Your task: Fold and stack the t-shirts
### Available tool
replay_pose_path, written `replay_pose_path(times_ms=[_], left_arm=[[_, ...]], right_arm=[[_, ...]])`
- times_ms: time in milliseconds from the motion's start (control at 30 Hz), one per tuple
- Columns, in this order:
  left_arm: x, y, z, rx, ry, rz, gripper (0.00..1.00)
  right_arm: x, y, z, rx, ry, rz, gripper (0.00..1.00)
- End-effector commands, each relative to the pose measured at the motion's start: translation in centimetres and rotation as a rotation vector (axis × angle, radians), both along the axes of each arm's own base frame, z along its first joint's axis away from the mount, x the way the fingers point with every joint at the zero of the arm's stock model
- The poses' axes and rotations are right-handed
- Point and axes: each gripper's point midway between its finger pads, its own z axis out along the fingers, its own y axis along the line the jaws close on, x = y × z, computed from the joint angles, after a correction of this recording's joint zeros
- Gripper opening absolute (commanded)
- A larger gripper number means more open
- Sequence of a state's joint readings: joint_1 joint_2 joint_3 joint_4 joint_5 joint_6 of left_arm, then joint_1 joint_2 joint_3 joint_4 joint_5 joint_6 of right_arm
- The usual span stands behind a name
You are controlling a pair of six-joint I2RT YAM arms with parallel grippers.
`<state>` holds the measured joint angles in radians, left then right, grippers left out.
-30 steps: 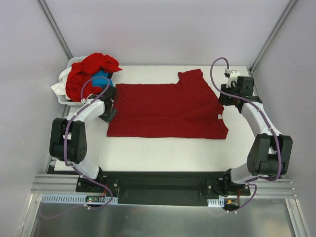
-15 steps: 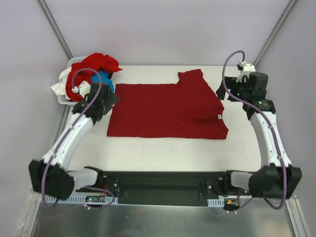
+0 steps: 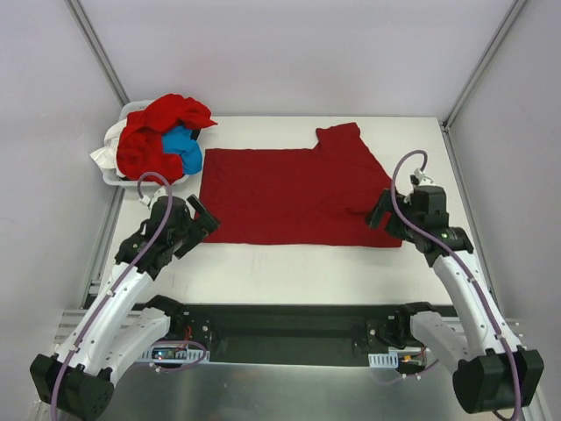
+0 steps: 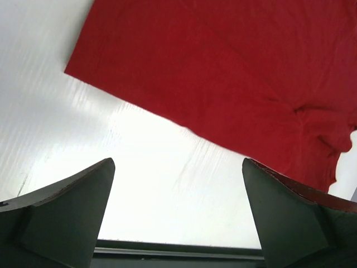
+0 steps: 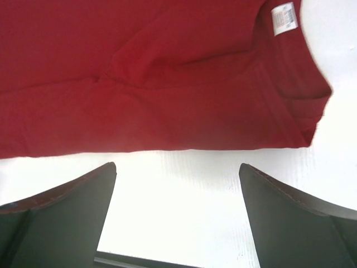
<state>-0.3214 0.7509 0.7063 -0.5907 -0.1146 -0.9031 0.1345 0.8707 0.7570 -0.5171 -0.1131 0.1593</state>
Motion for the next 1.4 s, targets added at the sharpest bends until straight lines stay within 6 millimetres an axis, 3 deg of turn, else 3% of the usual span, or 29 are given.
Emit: replay_pose_path(times_ms=[0, 133, 200, 300, 333, 433, 467, 500, 567, 633, 867, 900, 1033, 1367], left_arm=[[0.6, -1.9, 0.6, -0.028, -0.006, -0.111, 0.99], [3.6, -2.3, 0.1, -0.008, 0.003, -0.081, 0.99], [4.7, -2.5, -0.5, -0.01, 0.015, -0.054, 0.99], [6.2, -2.5, -2.2, -0.012, 0.087, 0.013, 0.98], [6.4, -2.4, -2.9, -0.008, 0.115, 0.024, 0.99], [6.9, -2.5, -3.2, -0.021, 0.132, 0.025, 0.98], [7.0, -2.5, -2.8, -0.008, 0.122, 0.002, 0.98], [7.0, -2.7, -2.8, -0.007, 0.121, -0.01, 0.98], [7.1, -2.6, -2.7, 0.001, 0.116, -0.023, 0.98], [7.8, -2.3, -3.4, 0.024, 0.122, 0.001, 0.99], [12.4, -3.1, -5.8, 0.039, 0.183, 0.008, 0.97], [12.6, -3.1, -6.2, 0.039, 0.196, 0.013, 0.97], [12.6, -2.9, -8.7, 0.051, 0.239, 0.016, 0.96], [11.4, -2.8, -11.5, 0.017, 0.288, 0.026, 0.96]], right_arm=[[2.8, 2.3, 1.3, 0.003, 0.005, -0.016, 0.96], [6.4, 4.3, 1.6, -0.065, 0.011, -0.015, 0.96], [8.4, 6.5, 1.5, 0.028, 0.012, 0.001, 0.96], [10.0, 10.3, -0.4, 0.174, 0.101, 0.031, 0.96], [10.4, 10.5, -1.2, 0.165, 0.125, 0.017, 0.96], [10.3, 9.1, -2.2, 0.102, 0.149, -0.029, 0.96], [10.3, 8.6, -1.6, 0.077, 0.142, -0.035, 0.96], [9.4, 7.1, -2.1, -0.003, 0.178, -0.05, 0.96], [9.0, 5.8, -1.3, -0.072, 0.183, -0.065, 0.96], [8.5, 4.4, -1.9, -0.122, 0.202, -0.099, 0.96], [10.2, 4.3, -6.0, -0.107, 0.293, -0.119, 0.96], [9.7, 4.2, -7.3, -0.118, 0.329, -0.115, 0.96], [8.5, 3.3, -9.3, -0.143, 0.352, -0.128, 0.96], [7.2, 2.6, -12.2, -0.137, 0.398, -0.137, 0.96]])
